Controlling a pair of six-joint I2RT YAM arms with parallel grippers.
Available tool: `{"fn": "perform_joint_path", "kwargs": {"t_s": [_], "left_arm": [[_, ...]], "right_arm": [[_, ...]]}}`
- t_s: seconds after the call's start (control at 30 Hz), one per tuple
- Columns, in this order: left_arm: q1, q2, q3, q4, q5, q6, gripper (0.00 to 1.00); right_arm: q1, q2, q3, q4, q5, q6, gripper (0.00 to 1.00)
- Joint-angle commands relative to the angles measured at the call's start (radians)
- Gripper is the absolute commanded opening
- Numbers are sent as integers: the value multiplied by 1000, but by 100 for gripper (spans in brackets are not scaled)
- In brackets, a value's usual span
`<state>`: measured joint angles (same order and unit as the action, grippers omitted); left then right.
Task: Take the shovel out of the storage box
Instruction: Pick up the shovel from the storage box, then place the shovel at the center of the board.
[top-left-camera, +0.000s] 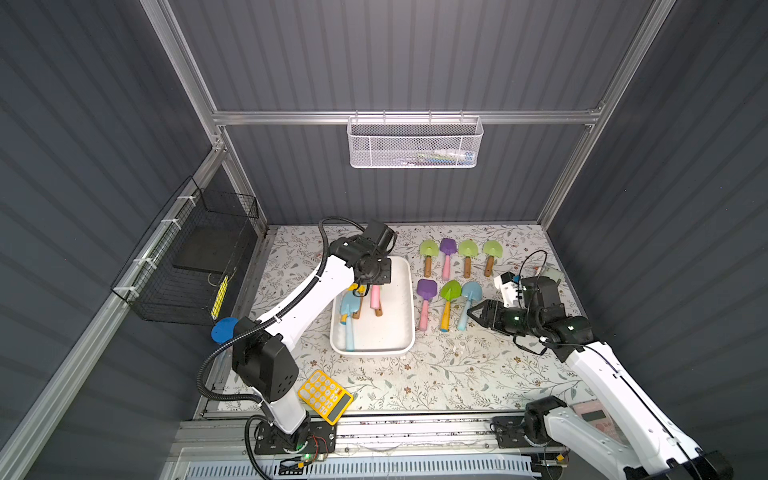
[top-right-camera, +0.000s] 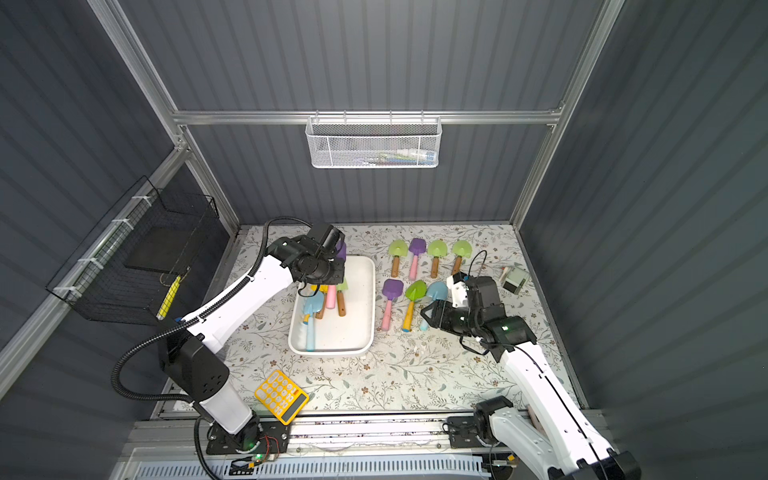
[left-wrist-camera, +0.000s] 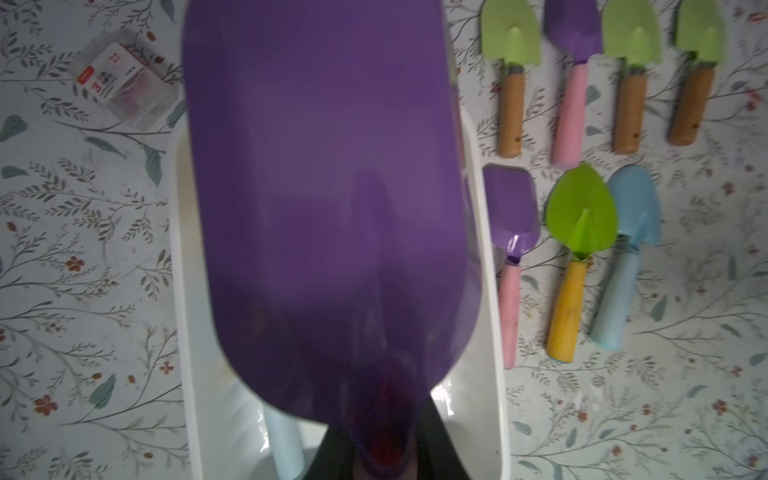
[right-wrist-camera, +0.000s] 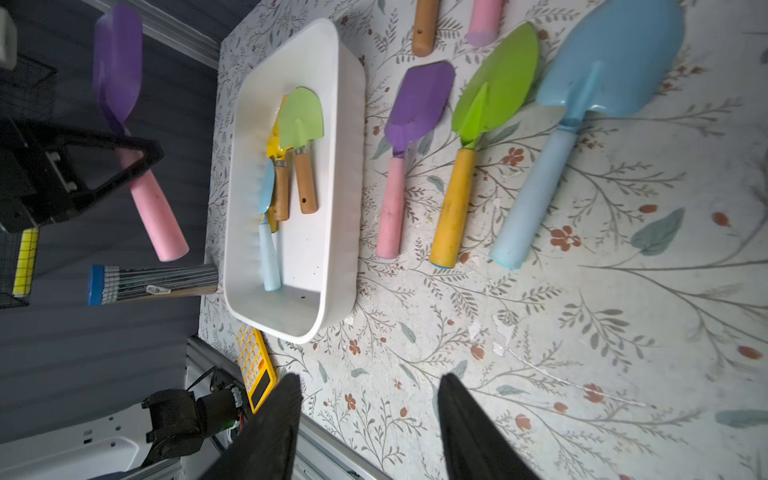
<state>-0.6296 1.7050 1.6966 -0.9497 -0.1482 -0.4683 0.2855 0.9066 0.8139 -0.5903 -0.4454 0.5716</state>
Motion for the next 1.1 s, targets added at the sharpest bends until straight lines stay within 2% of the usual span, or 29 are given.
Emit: {"fn": "perform_joint_path", "kwargs": {"t_s": [0.0, 0.1, 0.2, 0.37, 0.57, 0.83, 1.07], "left_arm": [[-5, 49, 44, 35, 136, -45, 2], [-14, 91, 82, 78, 189, -73, 2], [-51, 154, 152, 71, 183, -79, 2], [-115, 237, 233, 79, 188, -112, 2], [-160, 300, 296, 104, 219, -149, 2], [-176, 339, 348, 106, 246, -186, 3], [-179, 330, 339, 113, 254, -213, 4]], "right_arm": [[32, -25, 38, 45, -7, 28, 58], [63, -21, 50, 75, 0, 52, 60], [115, 14, 71, 94, 32, 68, 62], [221, 101, 106, 112, 145, 71, 63], [285, 162, 120, 132, 237, 76, 64], [351, 242, 114, 226, 295, 86, 63], [387, 321, 142, 268, 372, 95, 57]]}}
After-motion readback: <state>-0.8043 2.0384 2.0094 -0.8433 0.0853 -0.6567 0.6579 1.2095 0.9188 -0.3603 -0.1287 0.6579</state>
